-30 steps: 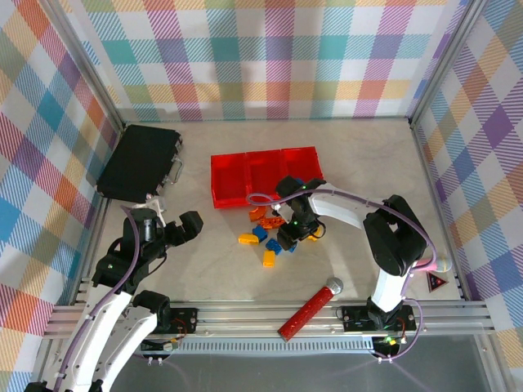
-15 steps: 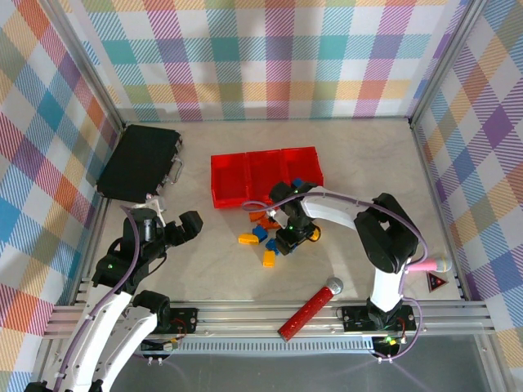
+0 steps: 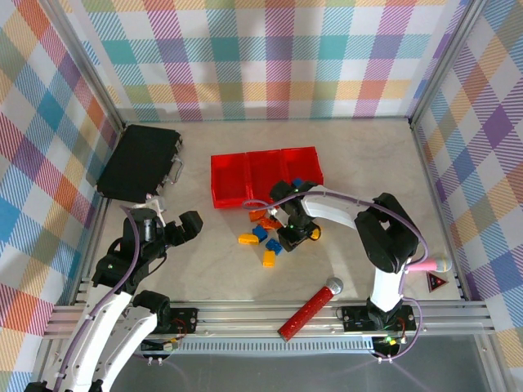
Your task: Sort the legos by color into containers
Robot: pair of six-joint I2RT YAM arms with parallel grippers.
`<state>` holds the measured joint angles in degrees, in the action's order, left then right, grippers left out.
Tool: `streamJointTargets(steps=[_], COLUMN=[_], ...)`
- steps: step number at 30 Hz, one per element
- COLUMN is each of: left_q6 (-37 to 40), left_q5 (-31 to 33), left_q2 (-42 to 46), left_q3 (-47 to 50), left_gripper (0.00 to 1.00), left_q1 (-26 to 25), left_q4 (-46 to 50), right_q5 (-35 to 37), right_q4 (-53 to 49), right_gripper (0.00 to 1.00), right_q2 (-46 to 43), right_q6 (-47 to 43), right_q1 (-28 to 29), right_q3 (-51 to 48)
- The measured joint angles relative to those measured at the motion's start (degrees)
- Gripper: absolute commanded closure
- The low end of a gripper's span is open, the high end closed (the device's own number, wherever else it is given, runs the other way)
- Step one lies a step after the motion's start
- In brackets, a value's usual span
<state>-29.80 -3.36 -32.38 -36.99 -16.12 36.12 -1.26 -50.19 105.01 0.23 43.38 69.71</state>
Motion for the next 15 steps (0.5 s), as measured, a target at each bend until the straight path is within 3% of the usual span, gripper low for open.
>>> streamJointTargets(steps=[15], left_q6=[0.0], left_q5=[0.0], left_q2=[0.0], left_q3=[0.0], left_gripper=[0.0], left_q1=[0.0], left_q4=[0.0], right_q5=[0.7], right_q4=[0.0], right_gripper=[0.84], right_q2=[-4.9], right_q6=[1.3], right_q1=[0.0], right_q3=[0.0])
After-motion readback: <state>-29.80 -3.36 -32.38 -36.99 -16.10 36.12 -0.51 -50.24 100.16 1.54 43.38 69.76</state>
